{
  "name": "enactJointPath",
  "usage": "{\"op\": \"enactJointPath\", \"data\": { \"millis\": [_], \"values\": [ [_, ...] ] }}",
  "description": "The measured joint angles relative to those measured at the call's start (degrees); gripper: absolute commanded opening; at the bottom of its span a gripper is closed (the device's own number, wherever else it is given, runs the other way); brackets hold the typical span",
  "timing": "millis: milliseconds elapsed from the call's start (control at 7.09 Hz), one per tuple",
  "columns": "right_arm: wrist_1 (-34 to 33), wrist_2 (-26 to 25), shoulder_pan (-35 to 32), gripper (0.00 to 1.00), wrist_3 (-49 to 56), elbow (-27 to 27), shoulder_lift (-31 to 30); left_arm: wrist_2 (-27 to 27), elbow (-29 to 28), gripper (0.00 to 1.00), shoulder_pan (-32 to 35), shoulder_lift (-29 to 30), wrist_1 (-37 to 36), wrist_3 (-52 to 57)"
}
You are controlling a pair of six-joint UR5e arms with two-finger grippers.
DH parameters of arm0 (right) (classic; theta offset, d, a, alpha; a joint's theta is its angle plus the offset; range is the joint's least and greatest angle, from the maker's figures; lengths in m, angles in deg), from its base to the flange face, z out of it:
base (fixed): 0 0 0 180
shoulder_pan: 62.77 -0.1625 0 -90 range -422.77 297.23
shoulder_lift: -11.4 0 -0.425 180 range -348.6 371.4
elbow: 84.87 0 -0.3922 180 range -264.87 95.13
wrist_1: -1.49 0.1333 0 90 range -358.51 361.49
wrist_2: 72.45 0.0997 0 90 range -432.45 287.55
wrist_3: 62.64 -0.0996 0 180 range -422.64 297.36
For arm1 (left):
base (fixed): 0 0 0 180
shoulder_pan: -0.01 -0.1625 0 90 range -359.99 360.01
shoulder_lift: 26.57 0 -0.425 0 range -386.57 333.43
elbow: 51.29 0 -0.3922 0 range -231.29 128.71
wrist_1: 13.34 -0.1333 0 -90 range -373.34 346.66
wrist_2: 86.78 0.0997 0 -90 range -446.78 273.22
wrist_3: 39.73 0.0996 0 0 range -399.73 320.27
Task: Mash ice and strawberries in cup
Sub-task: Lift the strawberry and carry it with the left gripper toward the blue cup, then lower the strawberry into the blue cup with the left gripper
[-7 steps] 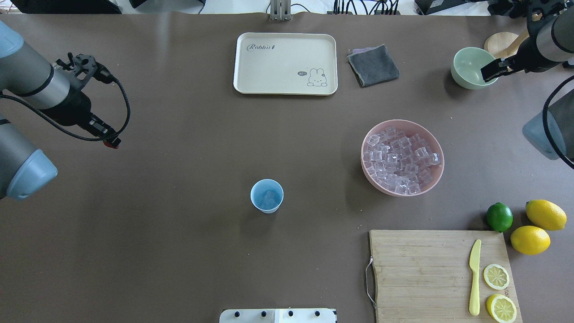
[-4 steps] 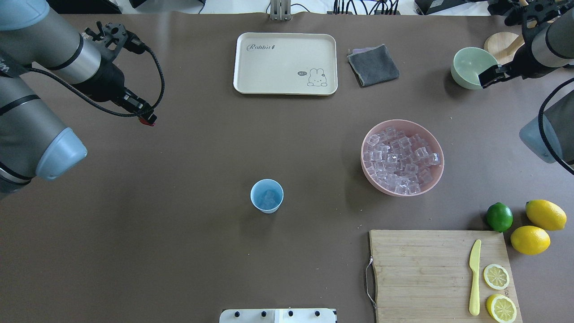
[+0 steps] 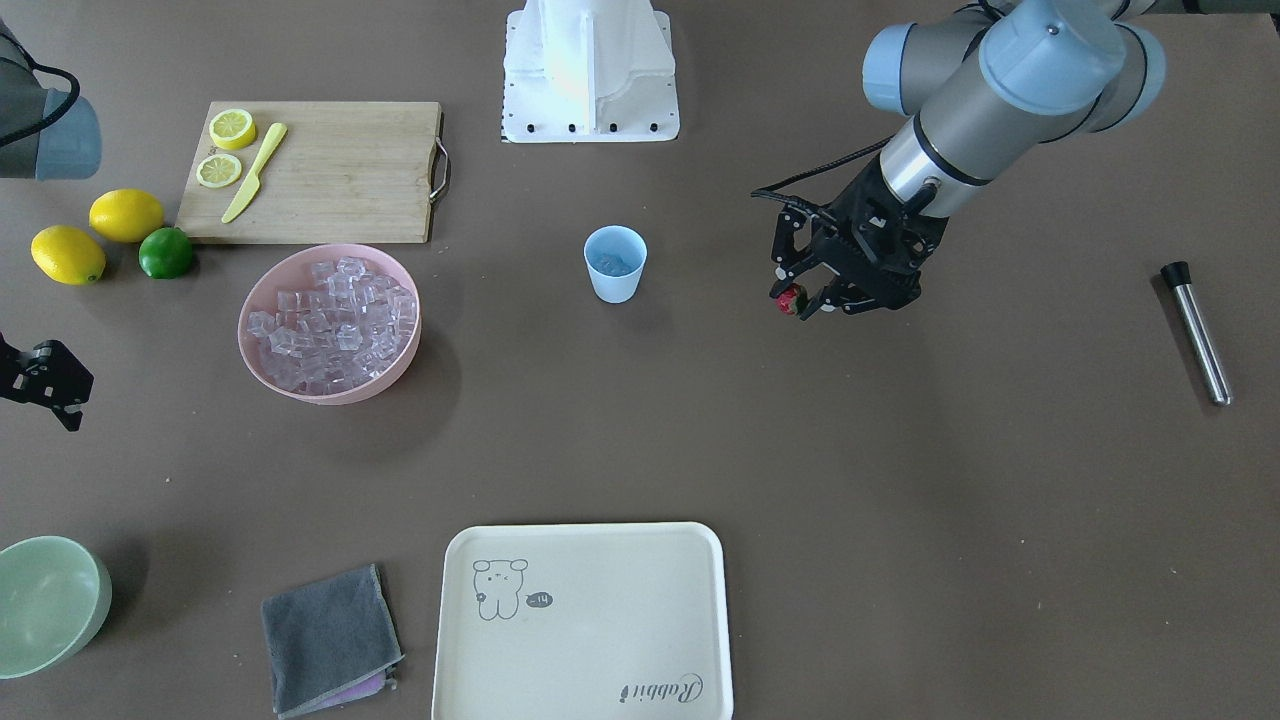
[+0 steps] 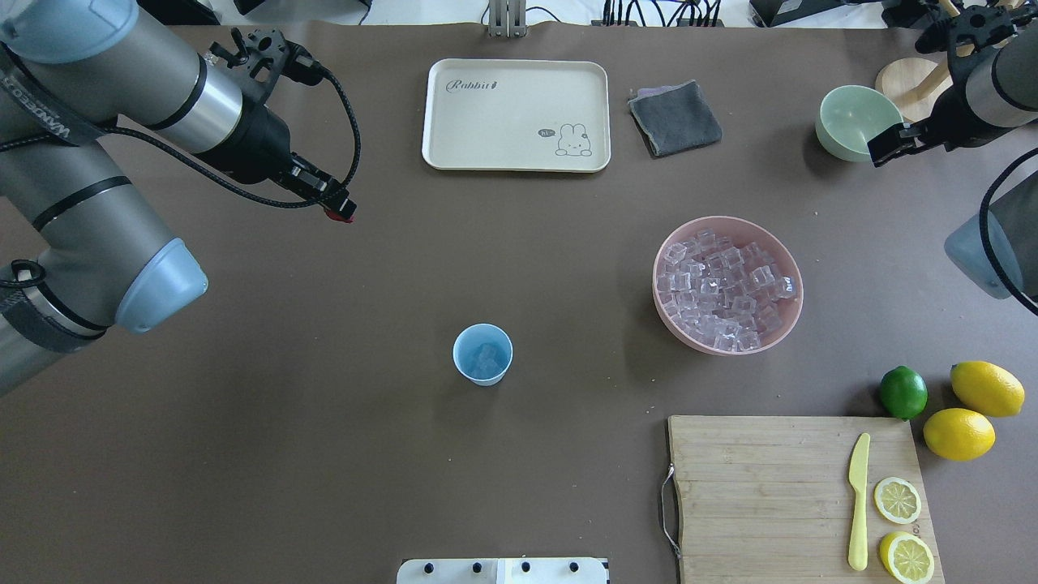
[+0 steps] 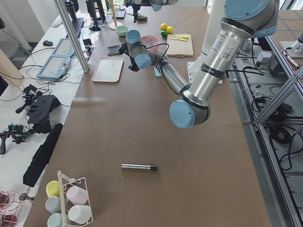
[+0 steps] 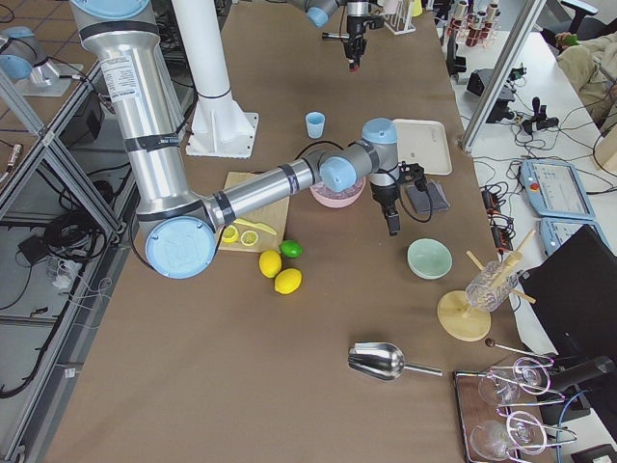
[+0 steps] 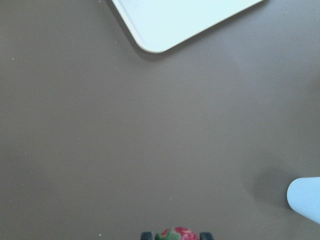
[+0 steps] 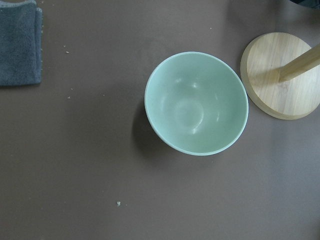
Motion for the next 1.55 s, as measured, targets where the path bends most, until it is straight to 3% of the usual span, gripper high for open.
{"op": "enactJointPath", "data": {
  "millis": [564, 987, 1551],
  "values": [
    [0.16, 5.98, -4.61, 1.00, 0.35, -0.41, -0.23, 0.61, -2.08, 0.00, -5.56, 5.64, 4.31, -6.98],
    [0.25, 6.35, -5.35, 1.00, 0.27, -0.56, -0.41, 5.38, -8.17, 0.00, -9.87, 6.76, 13.32, -7.68],
    [0.32, 5.78, -5.34, 1.00, 0.02, -0.51, -0.36, 6.37, -9.28, 0.00, -12.80, 5.20, 17.28, -8.23]
  ]
}}
